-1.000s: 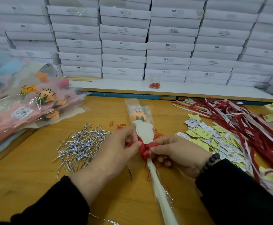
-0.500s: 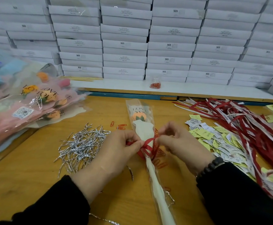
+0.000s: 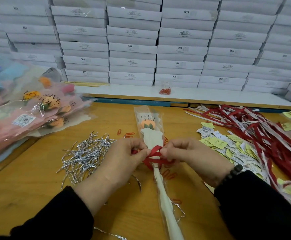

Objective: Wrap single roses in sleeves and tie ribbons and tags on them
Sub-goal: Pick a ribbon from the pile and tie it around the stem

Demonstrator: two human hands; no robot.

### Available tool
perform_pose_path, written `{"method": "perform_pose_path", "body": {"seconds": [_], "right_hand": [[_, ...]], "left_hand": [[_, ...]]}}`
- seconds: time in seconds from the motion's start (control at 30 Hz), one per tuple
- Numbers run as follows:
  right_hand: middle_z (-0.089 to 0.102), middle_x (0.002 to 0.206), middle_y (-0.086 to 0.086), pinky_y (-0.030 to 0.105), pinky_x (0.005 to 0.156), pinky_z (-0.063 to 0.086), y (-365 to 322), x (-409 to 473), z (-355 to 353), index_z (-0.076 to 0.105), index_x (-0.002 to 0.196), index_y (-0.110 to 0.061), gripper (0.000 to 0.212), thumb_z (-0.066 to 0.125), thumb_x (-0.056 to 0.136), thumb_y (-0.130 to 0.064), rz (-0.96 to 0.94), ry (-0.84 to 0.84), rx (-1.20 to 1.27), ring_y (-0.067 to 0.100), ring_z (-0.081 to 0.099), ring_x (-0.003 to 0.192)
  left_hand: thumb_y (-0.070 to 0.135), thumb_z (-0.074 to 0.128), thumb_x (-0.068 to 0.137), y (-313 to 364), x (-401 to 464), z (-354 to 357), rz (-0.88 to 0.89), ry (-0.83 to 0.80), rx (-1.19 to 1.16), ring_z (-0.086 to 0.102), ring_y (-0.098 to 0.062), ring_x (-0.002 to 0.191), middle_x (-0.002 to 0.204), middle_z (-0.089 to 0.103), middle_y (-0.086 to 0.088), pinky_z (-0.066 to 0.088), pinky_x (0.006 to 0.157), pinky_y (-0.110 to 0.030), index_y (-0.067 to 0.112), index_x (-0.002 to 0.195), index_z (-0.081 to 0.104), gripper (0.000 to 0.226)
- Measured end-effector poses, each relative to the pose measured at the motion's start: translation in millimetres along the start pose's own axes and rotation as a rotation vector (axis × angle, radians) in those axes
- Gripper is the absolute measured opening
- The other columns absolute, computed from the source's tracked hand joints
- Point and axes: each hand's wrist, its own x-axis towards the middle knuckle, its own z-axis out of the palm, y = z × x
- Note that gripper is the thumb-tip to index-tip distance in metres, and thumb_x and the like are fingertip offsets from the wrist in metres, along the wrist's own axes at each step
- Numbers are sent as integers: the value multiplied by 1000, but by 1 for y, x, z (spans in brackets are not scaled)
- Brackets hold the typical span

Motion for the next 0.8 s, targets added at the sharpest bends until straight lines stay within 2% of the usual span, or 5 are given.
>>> {"method": "perform_pose_path", "body": {"seconds": [0.13,0.2,0.3,0.5,0.8], "right_hand": [[57,51,1,24,67,50,3,-1,-14,54,45,-19,26,65,65,-31,-8,25,218,13,60,58],[44,43,1,27,58,47,3,-3,-21,49,46,-19,29,65,67,-29,-2,35,223,16,49,44],[36,42,-2,21,44,33,3,-3,-32,46,47,-17,41,62,84,-19,28,71,80,11,32,37],[41,40,-9,20,43,33,3,-6,-51,51,50,-13,37,62,85,-12,125,94,-297,6,35,38],[44,54,-6,13,46,33,6,-6,-60,51,60,-14,25,68,78,-13,215,88,-692,4,39,46]], "left_hand": [[13,66,84,-2,2,-3,10,12,17,44,3,42,42,51,21,31,43,-8,20,62,63,23],[15,67,83,-4,3,-5,17,16,32,44,3,43,42,51,21,32,43,-8,18,64,66,20],[18,69,82,-5,4,-6,20,25,55,43,1,44,43,51,19,32,44,-9,20,63,67,19],[29,73,76,-6,6,-9,-7,70,75,50,-15,57,61,62,-9,41,57,-28,13,64,67,21],[29,56,88,-12,7,-17,104,99,720,56,-18,78,67,53,7,27,72,-29,24,60,42,31]]}}
